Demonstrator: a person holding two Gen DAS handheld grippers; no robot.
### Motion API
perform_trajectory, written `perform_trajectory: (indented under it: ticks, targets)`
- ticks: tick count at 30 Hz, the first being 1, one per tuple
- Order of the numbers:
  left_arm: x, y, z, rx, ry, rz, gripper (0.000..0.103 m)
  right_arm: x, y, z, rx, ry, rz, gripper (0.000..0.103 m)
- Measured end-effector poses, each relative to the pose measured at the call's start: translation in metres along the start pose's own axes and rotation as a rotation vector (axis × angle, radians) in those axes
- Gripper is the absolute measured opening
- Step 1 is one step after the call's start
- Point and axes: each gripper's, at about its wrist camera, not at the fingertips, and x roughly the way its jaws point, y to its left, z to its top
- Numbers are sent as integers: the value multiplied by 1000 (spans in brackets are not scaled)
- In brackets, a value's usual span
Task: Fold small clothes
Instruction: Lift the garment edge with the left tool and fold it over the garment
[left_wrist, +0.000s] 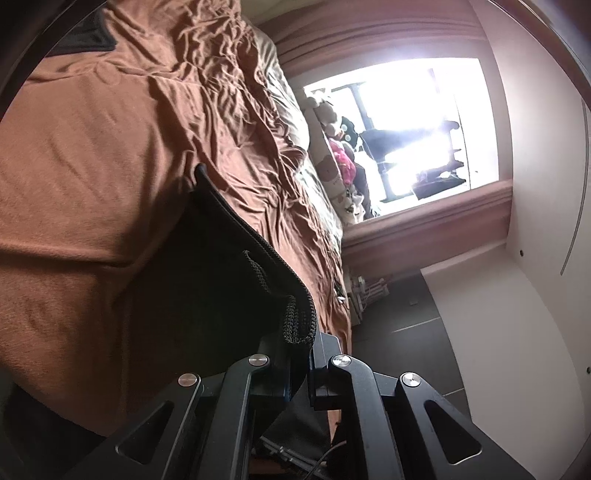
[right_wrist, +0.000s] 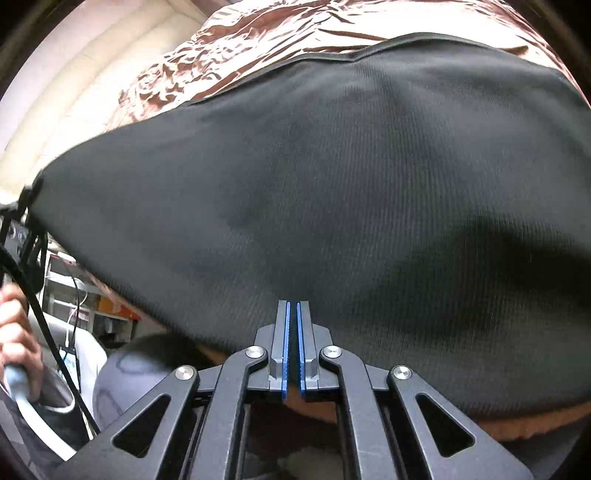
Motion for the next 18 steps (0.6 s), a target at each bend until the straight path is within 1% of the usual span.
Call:
perform_trajectory:
  ticks: [7, 10, 13, 18]
  targets:
    - [16, -30, -1, 52, 32, -17, 5, -3, -7, -19, 25, -20, 26, 0]
    - [25, -43, -5, 73, 50, -28, 5, -6, -6, -17, 20, -26, 32, 0]
    - [34, -56, -8, 91, 69, -42, 5, -19, -7, -19, 11, -66, 30, 0]
    - [51, -84, -12, 131, 102, -67, 5, -49, -25, -25, 33, -138, 18, 1]
